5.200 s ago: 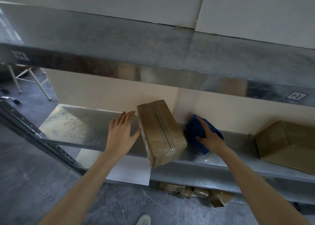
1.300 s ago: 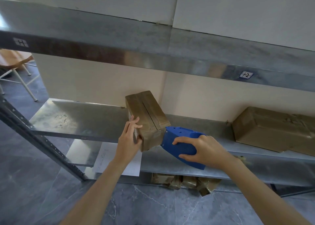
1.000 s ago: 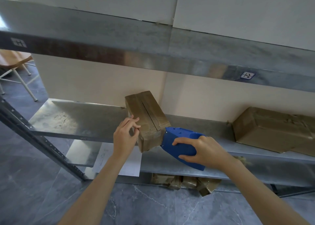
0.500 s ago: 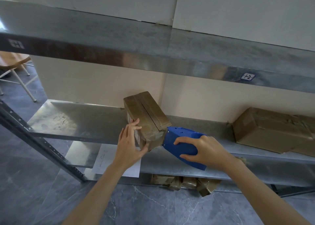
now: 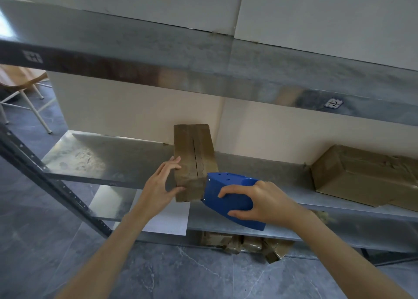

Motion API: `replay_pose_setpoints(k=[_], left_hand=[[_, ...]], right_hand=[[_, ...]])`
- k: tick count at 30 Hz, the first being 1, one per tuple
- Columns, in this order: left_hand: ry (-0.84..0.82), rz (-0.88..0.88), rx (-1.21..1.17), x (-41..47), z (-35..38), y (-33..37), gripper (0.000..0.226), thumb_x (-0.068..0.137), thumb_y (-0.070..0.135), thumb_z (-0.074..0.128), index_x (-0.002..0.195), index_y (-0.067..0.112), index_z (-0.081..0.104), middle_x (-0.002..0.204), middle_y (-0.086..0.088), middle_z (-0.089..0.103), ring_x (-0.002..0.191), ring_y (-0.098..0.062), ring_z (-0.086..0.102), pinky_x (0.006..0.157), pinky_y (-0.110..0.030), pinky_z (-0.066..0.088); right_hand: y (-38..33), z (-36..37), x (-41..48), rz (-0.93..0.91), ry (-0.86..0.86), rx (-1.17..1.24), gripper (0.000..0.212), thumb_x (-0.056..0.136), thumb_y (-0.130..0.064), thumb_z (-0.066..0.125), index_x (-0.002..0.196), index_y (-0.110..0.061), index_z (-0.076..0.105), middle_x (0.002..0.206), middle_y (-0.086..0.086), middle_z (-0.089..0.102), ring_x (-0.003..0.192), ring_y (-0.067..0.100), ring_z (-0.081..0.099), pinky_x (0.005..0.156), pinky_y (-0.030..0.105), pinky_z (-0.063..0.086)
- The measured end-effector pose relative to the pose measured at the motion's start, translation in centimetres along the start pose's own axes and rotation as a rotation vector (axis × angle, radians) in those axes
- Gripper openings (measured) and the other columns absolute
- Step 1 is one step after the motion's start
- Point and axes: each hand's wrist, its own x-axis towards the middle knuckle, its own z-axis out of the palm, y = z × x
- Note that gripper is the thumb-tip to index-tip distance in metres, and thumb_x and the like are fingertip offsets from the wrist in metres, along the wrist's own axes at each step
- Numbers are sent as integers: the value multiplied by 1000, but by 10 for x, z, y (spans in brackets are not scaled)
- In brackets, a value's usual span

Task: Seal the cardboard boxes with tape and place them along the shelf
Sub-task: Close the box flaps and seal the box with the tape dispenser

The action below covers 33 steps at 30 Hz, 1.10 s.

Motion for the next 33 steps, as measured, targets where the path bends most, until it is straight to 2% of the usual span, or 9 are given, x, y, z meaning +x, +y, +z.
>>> replay_pose_setpoints(k=[3,5,8,15,20,23,25,28,33], left_hand=[[-37,1,27,4,-15,-5,61,78,12,82,130,21,52,150,8,41,138,-9,38,115,-39,35],[-48,18,28,4,-18,-6,66,77,12,83,133,25,51,150,13,38,137,-5,37,115,-33,34],[-40,19,-10,1,-14,-4,73,74,14,85,139,19,52,154,8,40,140,-8,40,115,-30,34],[16,22,-15,2,-8,-6,71,74,11,84,139,16,54,149,6,46,137,-9,45,114,-33,39],[8,23,2,5,-6,-12,71,74,18,84,138,24,53,147,18,43,134,6,41,112,-19,35],[12,15,10,5,-3,-14,69,75,26,81,138,27,52,147,20,42,133,11,38,111,-11,30],[9,17,18,6,-3,-16,68,76,30,79,138,28,52,147,20,42,132,12,38,110,-8,28],[9,19,19,6,-2,-20,68,76,30,80,138,30,51,147,23,41,132,13,37,110,-7,27],[22,16,10,7,0,-22,72,73,27,83,137,30,51,146,19,44,132,12,39,110,-8,28]], right_hand=[[-11,-3,14,-52,18,-1,40,91,-54,55,127,-55,36,113,-16,63,64,3,51,62,10,37],[-12,-5,22,-69,19,-23,40,92,-54,54,128,-54,36,116,-15,63,72,5,55,66,16,44],[-8,-6,28,-66,3,-62,40,92,-55,51,128,-55,32,114,-13,64,79,7,60,71,22,49],[9,-2,31,-61,0,-52,41,89,-59,47,126,-58,31,103,-10,66,68,10,57,66,19,48],[18,-5,26,-82,3,-50,41,87,-62,46,126,-58,33,90,-10,66,59,10,52,60,15,43],[26,-8,19,-71,-12,-37,42,85,-65,41,126,-58,32,92,-14,65,63,9,57,61,16,45],[37,-11,10,-38,-6,-45,42,86,-63,46,125,-59,32,89,-19,62,61,7,56,59,12,41],[57,-17,-10,37,-8,-64,44,87,-60,53,124,-63,30,94,-24,61,62,5,56,58,10,39],[66,-15,-23,99,2,-61,44,86,-62,52,124,-63,29,100,-24,61,58,-1,53,56,9,37]])
